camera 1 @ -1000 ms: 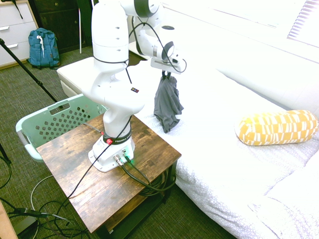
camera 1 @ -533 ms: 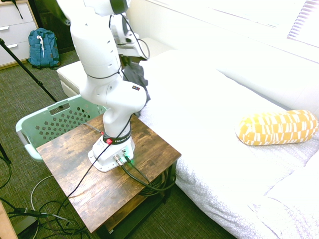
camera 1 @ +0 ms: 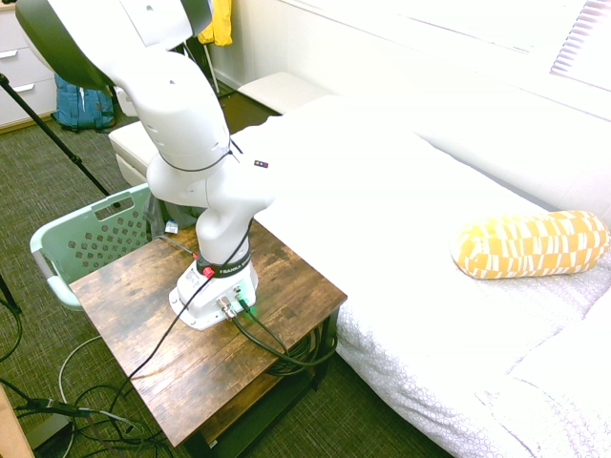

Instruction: Put my clothes in the laundry bag

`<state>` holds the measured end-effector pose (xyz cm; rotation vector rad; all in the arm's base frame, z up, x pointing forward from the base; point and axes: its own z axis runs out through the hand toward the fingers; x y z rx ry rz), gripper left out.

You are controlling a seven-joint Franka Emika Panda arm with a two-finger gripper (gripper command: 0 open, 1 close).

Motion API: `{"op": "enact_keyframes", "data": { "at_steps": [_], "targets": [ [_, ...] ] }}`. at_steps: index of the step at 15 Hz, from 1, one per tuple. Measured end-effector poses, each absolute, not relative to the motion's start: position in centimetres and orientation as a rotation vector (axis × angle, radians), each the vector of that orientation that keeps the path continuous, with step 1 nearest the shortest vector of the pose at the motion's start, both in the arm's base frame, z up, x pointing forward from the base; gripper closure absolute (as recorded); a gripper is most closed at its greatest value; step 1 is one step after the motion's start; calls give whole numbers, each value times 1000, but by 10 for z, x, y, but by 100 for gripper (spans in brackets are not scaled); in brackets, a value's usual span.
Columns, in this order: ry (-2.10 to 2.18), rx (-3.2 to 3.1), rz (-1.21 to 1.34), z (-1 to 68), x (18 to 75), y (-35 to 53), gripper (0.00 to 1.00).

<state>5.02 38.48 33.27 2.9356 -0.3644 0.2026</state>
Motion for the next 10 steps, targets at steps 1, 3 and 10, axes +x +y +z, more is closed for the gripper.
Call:
{"op": "enact_keyframes", "data": {
  "at_steps": [1,3,10],
  "targets": [
    [-338,2918,200,322,38,386,0],
    [-290,2905,224,307,18,387,0],
    [-252,2894,263,292,7,387,0]
  ]
}}
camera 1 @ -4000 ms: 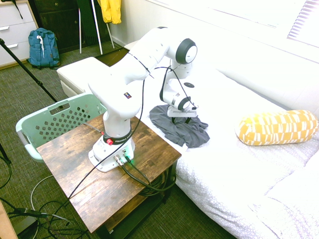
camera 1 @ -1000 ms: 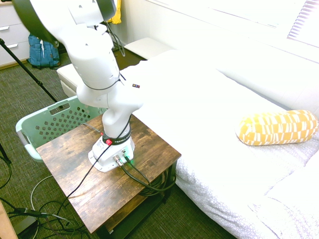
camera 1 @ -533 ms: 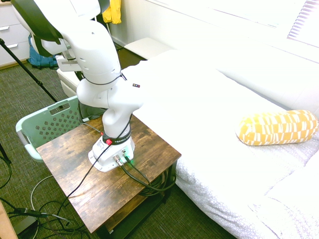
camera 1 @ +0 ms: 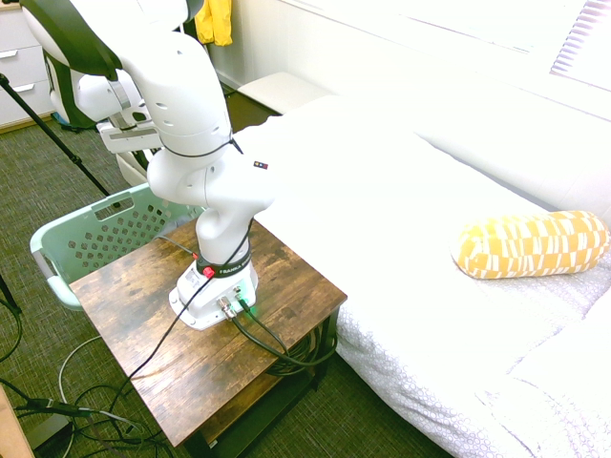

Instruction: Put my clothes in the laundry bag

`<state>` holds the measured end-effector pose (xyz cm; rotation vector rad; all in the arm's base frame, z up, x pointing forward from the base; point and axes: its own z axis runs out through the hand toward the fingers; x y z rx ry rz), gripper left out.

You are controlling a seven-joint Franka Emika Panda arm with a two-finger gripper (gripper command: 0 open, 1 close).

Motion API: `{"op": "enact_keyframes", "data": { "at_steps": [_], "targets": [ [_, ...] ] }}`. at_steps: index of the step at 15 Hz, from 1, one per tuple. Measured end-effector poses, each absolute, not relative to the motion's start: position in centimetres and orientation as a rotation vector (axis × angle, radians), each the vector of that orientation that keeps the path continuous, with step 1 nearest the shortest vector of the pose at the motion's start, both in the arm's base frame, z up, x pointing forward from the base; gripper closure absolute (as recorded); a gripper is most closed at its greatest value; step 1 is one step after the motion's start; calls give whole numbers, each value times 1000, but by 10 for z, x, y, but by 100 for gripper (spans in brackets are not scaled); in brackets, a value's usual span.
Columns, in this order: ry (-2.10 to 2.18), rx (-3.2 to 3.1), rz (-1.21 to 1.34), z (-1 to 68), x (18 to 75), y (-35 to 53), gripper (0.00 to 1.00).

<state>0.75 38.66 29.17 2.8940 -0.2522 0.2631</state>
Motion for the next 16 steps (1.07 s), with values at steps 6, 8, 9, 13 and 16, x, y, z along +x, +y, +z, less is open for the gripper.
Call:
{"op": "enact_keyframes", "data": {
  "at_steps": [6,8,9,13,16],
  "targets": [
    [-475,2951,241,309,123,367,0],
    [-637,2950,199,314,195,316,0],
    [-723,2950,163,318,232,287,0],
    [-1030,2936,121,342,337,169,0],
    [-1224,2916,146,367,382,74,0]
  ]
}}
